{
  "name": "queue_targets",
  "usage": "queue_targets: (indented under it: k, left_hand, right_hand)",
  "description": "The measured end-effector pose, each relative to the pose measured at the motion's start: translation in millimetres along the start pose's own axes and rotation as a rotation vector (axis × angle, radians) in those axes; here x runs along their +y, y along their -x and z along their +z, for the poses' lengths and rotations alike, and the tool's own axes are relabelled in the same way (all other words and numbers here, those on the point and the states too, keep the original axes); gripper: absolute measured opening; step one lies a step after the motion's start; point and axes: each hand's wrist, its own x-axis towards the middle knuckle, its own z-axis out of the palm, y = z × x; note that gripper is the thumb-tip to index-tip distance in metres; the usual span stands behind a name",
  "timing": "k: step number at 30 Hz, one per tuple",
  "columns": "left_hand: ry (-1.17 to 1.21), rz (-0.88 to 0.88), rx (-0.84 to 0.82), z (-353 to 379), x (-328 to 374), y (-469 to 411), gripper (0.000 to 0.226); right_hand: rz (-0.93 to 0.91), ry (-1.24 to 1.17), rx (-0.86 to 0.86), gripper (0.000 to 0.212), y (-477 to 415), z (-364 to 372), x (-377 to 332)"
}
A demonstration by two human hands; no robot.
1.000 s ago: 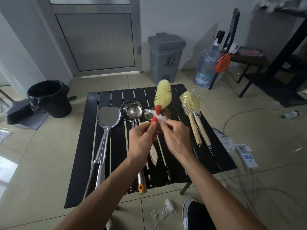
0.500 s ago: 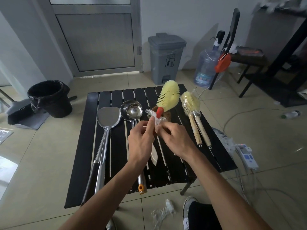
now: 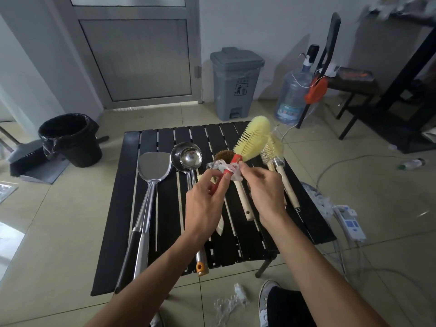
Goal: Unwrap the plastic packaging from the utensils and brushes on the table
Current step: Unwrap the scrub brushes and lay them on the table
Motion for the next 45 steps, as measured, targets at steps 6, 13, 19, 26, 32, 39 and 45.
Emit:
queue_targets:
  k: [6,13,19,26,32,39,45]
  left_hand:
    - [-0.025,0.079,-0.065,2,4,6,0.018]
    - [0.022,-0.038,-0.095,-11,3,-6,0.023]
    - [0.019,0.037,-0.352,-25,4,-19,0.040]
    - [-0.319,0.509,-0.485,-31,13,-15,0.011]
    - [-0.362,0.437,-0.814,-55,20,-19,0.014]
    - [-0.165,0.064,-0.449,-69,10,-31,0.007]
    - [0.026,-0.083,-0.214,-69,2,-34,0.012]
  right_hand:
    - [0.190,-0.373,-0.052,0.021,2,-2,-9]
    - [0.263,-0.307,-0.105,0.020,-1,-14,-11]
    - [0.261,-0.248,-0.201,0.018,-6,-22,-7]
    - [0.445,-0.345,-0.056,0.026,-22,-38,4]
    - [0.298,-0.240,0.258,0.025,-50,-71,3]
    - [0.006,0.622,-0.019,0.025,-54,-22,12]
    - [-0.132,0.862,-0.016,0.028,-49,22,14]
